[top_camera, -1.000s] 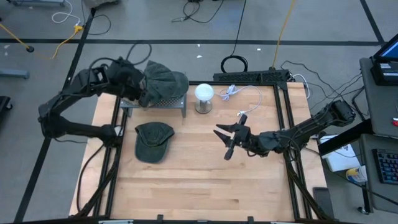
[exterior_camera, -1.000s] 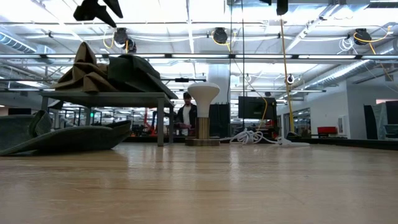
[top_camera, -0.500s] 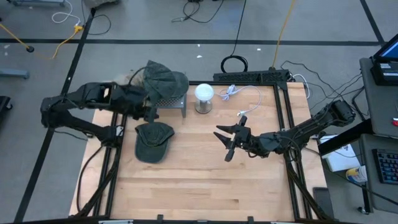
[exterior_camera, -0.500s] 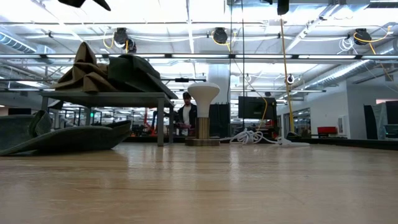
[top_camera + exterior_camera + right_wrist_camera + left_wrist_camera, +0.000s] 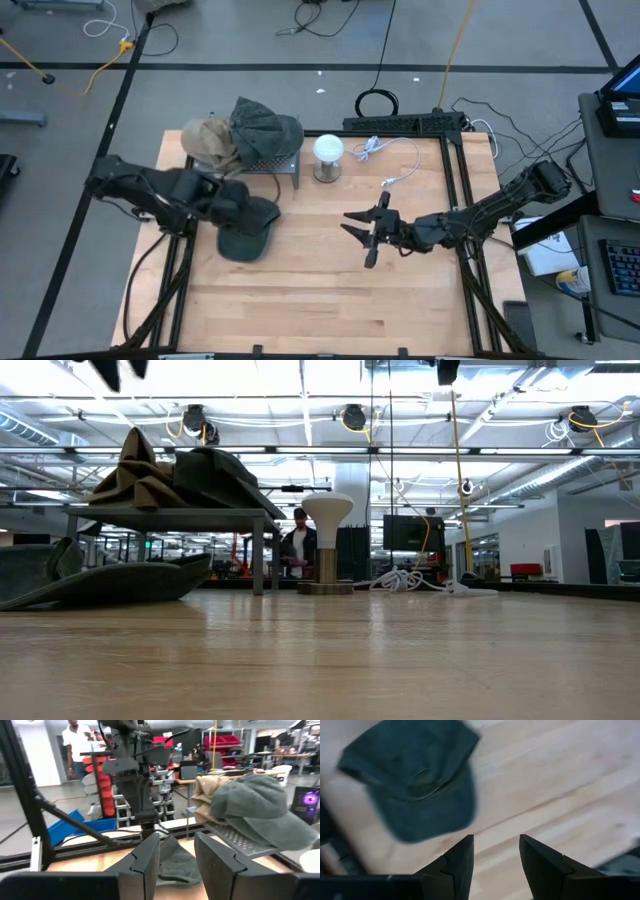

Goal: Pick & Place hat
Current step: Stack the black cap on the stacked black caps on the shelf

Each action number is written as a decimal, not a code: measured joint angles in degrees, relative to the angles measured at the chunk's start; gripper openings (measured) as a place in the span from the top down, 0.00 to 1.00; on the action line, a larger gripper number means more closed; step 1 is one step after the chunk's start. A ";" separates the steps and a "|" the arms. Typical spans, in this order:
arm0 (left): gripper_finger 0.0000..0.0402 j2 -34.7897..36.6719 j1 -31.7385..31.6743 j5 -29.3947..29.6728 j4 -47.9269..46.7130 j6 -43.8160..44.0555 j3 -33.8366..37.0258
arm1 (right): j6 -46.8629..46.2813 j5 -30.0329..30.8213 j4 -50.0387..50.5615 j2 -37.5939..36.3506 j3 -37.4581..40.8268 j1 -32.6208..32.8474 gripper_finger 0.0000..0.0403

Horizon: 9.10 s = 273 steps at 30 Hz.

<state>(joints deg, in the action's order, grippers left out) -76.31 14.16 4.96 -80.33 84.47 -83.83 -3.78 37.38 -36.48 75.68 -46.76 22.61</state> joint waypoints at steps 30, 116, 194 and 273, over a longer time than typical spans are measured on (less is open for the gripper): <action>0.60 -24.32 10.64 8.73 -5.25 9.80 0.00 | -0.06 -0.21 6.79 0.00 0.00 2.25 0.71; 0.98 14.83 11.86 26.53 40.68 -42.62 5.75 | -3.91 0.05 -6.43 -0.04 0.02 4.59 0.55; 0.81 0.15 -17.66 -26.21 102.43 -76.93 5.74 | -26.81 -46.75 -8.42 -1.04 -23.74 -22.14 0.98; 0.97 7.64 -17.95 -36.04 75.02 -35.49 5.73 | -68.29 -86.86 30.96 -10.56 -23.74 -32.28 0.98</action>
<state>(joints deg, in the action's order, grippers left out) -68.67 -3.79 -31.08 -5.32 48.98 -78.11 -72.07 -49.48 -5.52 65.12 -70.50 -9.67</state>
